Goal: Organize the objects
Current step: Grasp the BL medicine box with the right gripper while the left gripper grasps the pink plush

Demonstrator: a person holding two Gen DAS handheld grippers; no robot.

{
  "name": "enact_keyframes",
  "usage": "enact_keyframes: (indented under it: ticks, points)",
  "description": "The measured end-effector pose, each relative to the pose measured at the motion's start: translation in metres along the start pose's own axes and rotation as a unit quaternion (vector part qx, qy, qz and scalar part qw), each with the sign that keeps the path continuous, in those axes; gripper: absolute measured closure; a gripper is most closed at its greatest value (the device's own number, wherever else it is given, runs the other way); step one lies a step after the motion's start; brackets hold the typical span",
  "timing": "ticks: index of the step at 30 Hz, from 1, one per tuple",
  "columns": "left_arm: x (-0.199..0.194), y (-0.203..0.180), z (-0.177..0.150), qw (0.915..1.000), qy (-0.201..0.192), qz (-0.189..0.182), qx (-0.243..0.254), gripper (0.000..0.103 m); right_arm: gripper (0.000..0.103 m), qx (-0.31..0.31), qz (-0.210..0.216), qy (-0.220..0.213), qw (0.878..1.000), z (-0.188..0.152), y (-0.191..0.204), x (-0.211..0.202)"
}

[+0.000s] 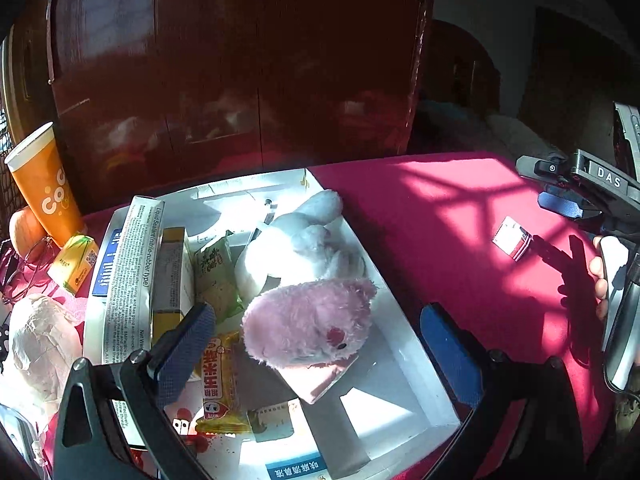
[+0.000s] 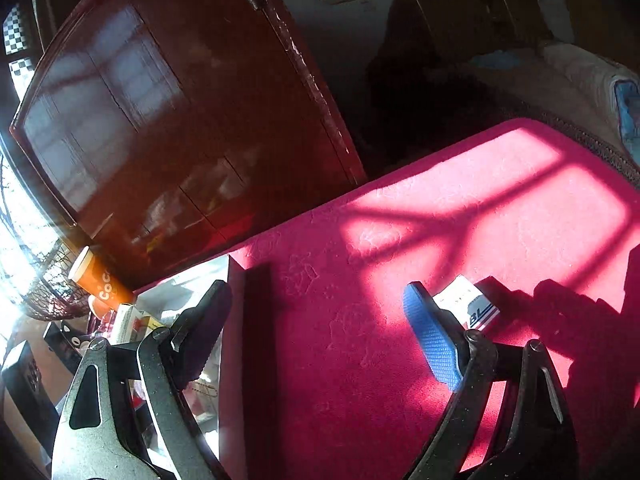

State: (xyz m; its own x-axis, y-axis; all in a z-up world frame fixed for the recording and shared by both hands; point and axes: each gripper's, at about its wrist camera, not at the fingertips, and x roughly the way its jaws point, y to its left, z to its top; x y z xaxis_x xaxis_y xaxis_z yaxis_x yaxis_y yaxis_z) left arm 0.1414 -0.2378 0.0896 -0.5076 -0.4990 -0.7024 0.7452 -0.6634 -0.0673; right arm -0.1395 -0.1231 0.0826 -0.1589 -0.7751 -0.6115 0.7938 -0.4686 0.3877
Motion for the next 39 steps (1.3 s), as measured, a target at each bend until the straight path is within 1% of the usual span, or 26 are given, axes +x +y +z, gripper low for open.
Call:
enact_keyframes:
  ticks: [3, 7, 9, 12, 18, 22, 24, 25, 26, 28, 29, 30, 31, 33, 35, 39]
  points:
    - [0.006, -0.003, -0.003, 1.0, 0.009, -0.002, -0.004, 0.0, 0.015, -0.011, -0.026, 0.009, 1.0, 0.003, -0.027, 0.008]
    - [0.015, -0.005, -0.004, 0.9998, 0.016, 0.005, -0.006, 0.0, 0.015, -0.036, -0.049, 0.044, 0.997, 0.005, -0.059, 0.029]
    - [0.018, -0.006, -0.003, 0.9998, 0.017, 0.007, -0.009, 0.0, 0.015, -0.043, -0.061, 0.054, 0.996, 0.0, -0.069, 0.037]
    - [0.023, -0.007, 0.0, 0.9997, 0.017, 0.011, -0.013, 0.0, 0.015, -0.057, -0.066, 0.071, 0.994, -0.011, -0.073, 0.048]
    - [0.024, -0.008, 0.0, 0.9997, 0.013, 0.019, -0.012, 0.0, 0.015, -0.091, -0.093, 0.068, 0.989, -0.018, -0.065, 0.063]
    - [0.025, -0.006, -0.002, 0.9995, 0.021, 0.018, -0.013, 0.0, 0.015, -0.098, -0.09, 0.068, 0.989, -0.018, -0.063, 0.065]
    - [0.026, -0.006, -0.003, 0.9995, 0.022, 0.016, -0.013, 0.001, 0.015, -0.111, -0.092, 0.07, 0.987, -0.021, -0.059, 0.064]
    - [0.026, -0.006, -0.004, 0.9996, 0.021, 0.018, -0.012, 0.004, 0.018, -0.118, -0.096, 0.072, 0.986, -0.023, -0.058, 0.065]
    - [0.026, -0.006, -0.005, 0.9995, 0.02, 0.021, -0.01, 0.011, 0.029, -0.123, -0.099, 0.075, 0.985, -0.025, -0.056, 0.065]
    - [0.026, -0.006, -0.007, 0.9993, 0.024, 0.03, -0.005, 0.029, 0.045, -0.121, -0.11, 0.074, 0.984, -0.027, -0.057, 0.065]
    - [0.027, -0.006, -0.008, 0.9992, 0.026, 0.03, -0.003, 0.037, 0.057, -0.116, -0.111, 0.074, 0.984, -0.027, -0.058, 0.064]
    - [0.026, -0.005, -0.009, 0.9994, 0.023, 0.027, -0.003, 0.038, 0.064, -0.11, -0.109, 0.075, 0.985, -0.027, -0.059, 0.062]
    - [0.025, -0.005, -0.009, 0.9995, 0.019, 0.026, -0.002, 0.039, 0.07, -0.105, -0.108, 0.075, 0.986, -0.027, -0.061, 0.06]
    - [0.02, -0.006, -0.01, 0.9996, 0.01, 0.026, 0.002, 0.04, 0.071, -0.094, -0.107, 0.072, 0.987, -0.029, -0.062, 0.055]
    - [0.011, -0.007, -0.009, 0.9995, -0.008, 0.031, 0.004, 0.04, 0.071, -0.087, -0.107, 0.063, 0.989, -0.032, -0.062, 0.045]
    - [-0.008, -0.011, -0.006, 0.9987, -0.038, 0.033, 0.0, 0.04, 0.071, -0.063, -0.091, 0.023, 0.994, -0.034, -0.057, 0.011]
